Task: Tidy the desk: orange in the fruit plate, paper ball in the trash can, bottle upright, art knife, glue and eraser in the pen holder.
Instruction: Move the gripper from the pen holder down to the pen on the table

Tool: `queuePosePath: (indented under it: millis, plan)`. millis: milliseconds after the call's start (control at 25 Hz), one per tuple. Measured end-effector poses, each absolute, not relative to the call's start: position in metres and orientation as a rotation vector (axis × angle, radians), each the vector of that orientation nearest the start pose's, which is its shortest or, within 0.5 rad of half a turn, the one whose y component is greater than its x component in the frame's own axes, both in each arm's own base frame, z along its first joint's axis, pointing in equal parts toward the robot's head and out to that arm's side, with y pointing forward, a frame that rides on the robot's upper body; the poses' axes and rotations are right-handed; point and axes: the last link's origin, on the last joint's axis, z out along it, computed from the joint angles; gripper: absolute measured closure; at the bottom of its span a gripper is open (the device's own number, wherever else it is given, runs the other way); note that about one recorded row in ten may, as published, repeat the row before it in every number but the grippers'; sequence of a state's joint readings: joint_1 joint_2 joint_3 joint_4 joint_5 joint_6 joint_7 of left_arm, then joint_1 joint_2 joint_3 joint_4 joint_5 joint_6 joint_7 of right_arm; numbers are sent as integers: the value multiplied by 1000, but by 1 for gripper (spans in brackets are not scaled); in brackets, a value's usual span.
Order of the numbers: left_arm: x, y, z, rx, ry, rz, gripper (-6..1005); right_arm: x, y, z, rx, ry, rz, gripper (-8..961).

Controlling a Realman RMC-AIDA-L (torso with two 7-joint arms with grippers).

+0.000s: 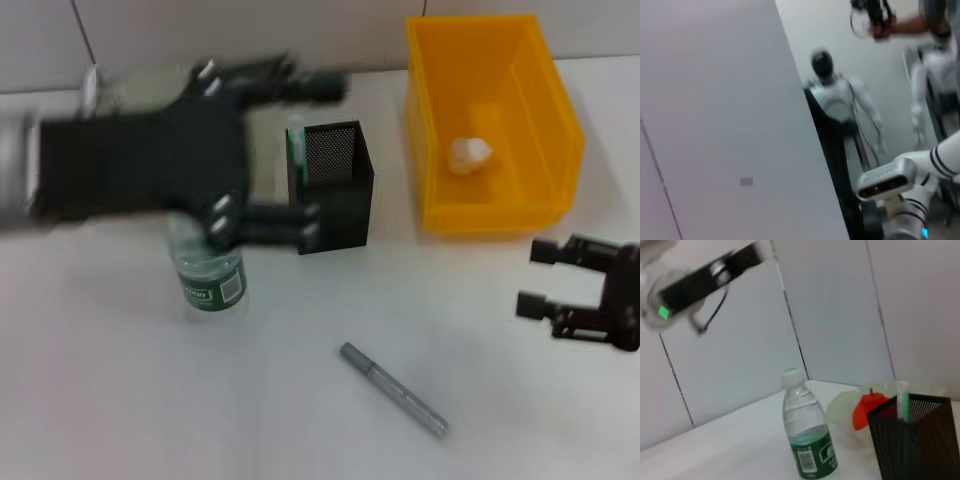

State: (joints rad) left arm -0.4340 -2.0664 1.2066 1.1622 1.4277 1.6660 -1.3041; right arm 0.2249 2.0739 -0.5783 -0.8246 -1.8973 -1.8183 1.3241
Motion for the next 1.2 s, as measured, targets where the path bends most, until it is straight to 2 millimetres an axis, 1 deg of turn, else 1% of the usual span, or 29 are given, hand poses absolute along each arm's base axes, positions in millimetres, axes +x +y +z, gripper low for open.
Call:
queuePosePath:
  millis: [40,80,120,200,240,280,400,440,480,600,640,680,760,800,840,880,920,1000,1040,1160,1200]
  plan:
    - [-153,301,26,-2782,266,-1098,204,307,246,66,-2586,673,823,165]
    - [-153,301,26,-2782,266,-1098,204,307,246,66,-2586,673,823,165]
    - [-172,294,20,-2768,200,-1111,204,301,249,73,-2604,681,815,165]
    - [-198,283,10,-2745,109,-1119,204,288,254,86,-2633,695,790,165]
    - [-221,273,-2,-2720,12,-1127,204,274,259,99,-2663,723,741,165]
    - [-221,273,-2,-2720,12,-1127,204,274,259,99,-2663,723,741,165]
    - [-248,260,-16,-2675,-110,-1126,205,251,267,115,-2703,756,623,165]
    - [-261,251,-24,-2654,-154,-1113,206,234,274,121,-2722,814,483,165]
    - [-261,251,-24,-2654,-154,-1113,206,234,274,121,-2722,814,483,165]
    - [-275,239,-31,-2633,-167,-1077,214,206,287,122,-2730,948,189,165]
    - [-280,234,-33,-2627,-189,-1053,214,183,294,118,-2719,1006,8,165]
    - [-280,234,-33,-2627,-189,-1053,215,183,294,118,-2719,1006,8,165]
    - [-284,231,-36,-2628,-217,-1033,216,158,302,112,-2700,1032,-141,165]
    - [-286,230,-38,-2637,-231,-1019,216,150,304,110,-2690,1034,-191,165]
    - [-289,226,-42,-2670,-249,-988,217,133,309,103,-2675,1027,-317,165]
    - [-289,226,-42,-2670,-249,-988,217,133,309,103,-2675,1027,-317,165]
    - [-291,224,-45,-2691,-257,-968,217,125,312,99,-2665,1010,-378,165]
    - [-294,223,-47,-2710,-267,-938,217,119,316,90,-2646,984,-465,166]
    - [-296,223,-49,-2718,-271,-912,217,115,318,78,-2637,980,-549,166]
    - [-298,225,-50,-2734,-263,-875,217,111,320,62,-2635,988,-615,166]
    - [-298,225,-50,-2734,-263,-875,217,111,320,62,-2635,988,-615,166]
